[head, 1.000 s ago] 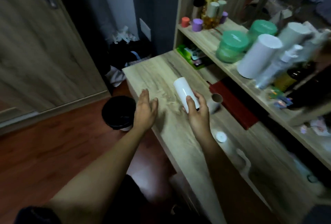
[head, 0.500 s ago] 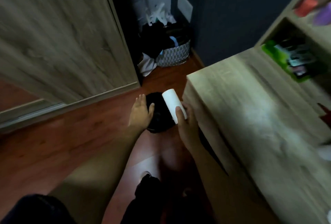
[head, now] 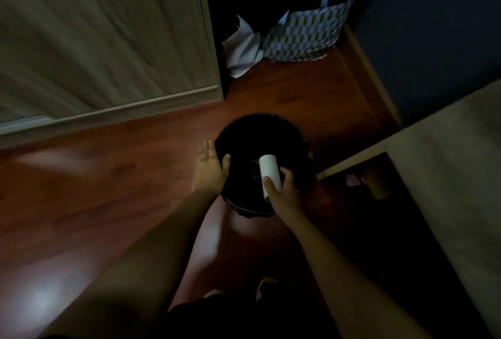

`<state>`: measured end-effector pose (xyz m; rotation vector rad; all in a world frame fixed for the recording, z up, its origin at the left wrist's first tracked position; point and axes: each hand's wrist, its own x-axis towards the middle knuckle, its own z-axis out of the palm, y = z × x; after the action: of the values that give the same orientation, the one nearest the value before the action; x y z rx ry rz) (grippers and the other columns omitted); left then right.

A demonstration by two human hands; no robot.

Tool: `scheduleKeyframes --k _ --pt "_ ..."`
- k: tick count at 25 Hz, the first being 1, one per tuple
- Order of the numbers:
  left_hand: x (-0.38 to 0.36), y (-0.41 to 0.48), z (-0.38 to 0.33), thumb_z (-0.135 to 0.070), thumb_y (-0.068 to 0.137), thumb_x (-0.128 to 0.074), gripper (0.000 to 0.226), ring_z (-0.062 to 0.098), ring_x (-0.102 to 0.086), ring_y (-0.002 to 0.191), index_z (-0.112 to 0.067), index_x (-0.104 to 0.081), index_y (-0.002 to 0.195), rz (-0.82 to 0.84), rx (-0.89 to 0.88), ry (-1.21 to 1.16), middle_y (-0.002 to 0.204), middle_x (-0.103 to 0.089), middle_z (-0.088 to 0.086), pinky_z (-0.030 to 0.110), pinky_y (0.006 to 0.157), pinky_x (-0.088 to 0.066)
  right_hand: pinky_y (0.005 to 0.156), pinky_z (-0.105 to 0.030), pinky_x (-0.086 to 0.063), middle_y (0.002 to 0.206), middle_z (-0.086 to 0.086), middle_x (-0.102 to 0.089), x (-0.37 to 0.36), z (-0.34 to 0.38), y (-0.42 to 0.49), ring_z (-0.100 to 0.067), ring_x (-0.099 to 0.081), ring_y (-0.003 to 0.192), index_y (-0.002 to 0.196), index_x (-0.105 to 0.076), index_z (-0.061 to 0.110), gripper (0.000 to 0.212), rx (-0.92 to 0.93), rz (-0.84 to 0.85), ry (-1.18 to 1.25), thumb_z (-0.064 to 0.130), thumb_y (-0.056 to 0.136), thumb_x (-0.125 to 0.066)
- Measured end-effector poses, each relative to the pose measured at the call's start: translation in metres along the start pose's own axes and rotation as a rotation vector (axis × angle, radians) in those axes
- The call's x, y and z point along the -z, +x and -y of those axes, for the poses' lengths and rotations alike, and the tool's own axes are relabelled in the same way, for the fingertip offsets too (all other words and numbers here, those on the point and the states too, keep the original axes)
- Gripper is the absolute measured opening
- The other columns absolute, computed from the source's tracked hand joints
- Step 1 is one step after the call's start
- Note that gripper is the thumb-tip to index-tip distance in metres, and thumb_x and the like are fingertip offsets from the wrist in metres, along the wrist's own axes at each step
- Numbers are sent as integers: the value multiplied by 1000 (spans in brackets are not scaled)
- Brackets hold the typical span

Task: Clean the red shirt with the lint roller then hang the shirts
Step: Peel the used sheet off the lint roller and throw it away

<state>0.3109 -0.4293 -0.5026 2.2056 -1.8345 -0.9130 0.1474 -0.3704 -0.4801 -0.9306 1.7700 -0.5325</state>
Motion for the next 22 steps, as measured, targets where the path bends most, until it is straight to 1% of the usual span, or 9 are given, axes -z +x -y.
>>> scheduleKeyframes --k 3,4,6,9,12,14,16,18,22 --pt "-41 31 21 -37 98 -39 66 45 -47 119 -2 -11 146 -8 158 -46 138 -41 29 45 89 -41 70 -31 -44 130 -14 -51 -23 -25 48 -22 -55 93 143 -24 16 57 28 29 -108 36 94 -47" --pt "-49 36 25 -38 98 -39 62 46 -53 107 -5 -16 145 -15 210 -52 126 -50 30 44 77 -43 70 -30 -44 130 -15 -51 -29 -29 62 -23 -55 93 143 -24 16 58 38 28 -127 37 94 -46" --pt "-57 41 33 -30 99 -37 41 46 -57 95 -1 -35 128 -48 236 -21 109 -58 30 42 67 -40 71 -32 -44 134 -17 -48 -40 -32 82 -28 -57 102 145 -18 16 62 39 33 -132 41 94 -44" --pt "-61 45 41 -18 99 -34 26 47 -57 93 4 -42 111 -109 168 15 103 -59 31 44 67 -39 82 -37 -42 146 -17 -33 -50 -36 103 -37 -47 121 149 0 20 74 -40 95 -185 51 93 -37" --pt "-60 46 40 -16 99 -33 25 47 -57 96 4 -41 111 -82 176 12 104 -58 30 48 73 -43 103 -44 -34 153 -17 -20 -54 -38 102 -37 -30 135 149 -1 18 73 -20 127 -313 52 94 -34" --pt "-52 43 32 -30 99 -33 39 45 -57 100 0 -35 125 -38 233 36 113 -57 28 46 77 -44 107 -45 -30 153 -17 -18 -49 -31 89 -35 -25 137 148 -6 17 70 35 75 -356 51 94 -33" --pt "-36 35 20 -44 98 -29 61 45 -55 107 -6 -17 143 -8 271 79 134 -47 25 45 82 -43 108 -45 -28 152 -17 -19 -37 -16 74 -35 -25 138 148 -8 16 68 48 44 -372 51 95 -31" --pt "-4 18 0 -44 98 -25 62 46 -53 111 -8 -11 147 -34 264 50 146 -35 21 47 87 -42 108 -46 -27 152 -18 -19 -21 12 47 -35 -25 138 148 -9 16 66 73 31 -393 49 95 -30" --pt "97 -32 -53 -34 100 -27 48 47 -54 108 -1 -32 135 -123 146 -2 133 -48 26 46 84 -43 110 -46 -25 152 -20 -20 18 103 -31 -35 -24 138 147 -12 12 64 182 -23 -411 45 97 -31"
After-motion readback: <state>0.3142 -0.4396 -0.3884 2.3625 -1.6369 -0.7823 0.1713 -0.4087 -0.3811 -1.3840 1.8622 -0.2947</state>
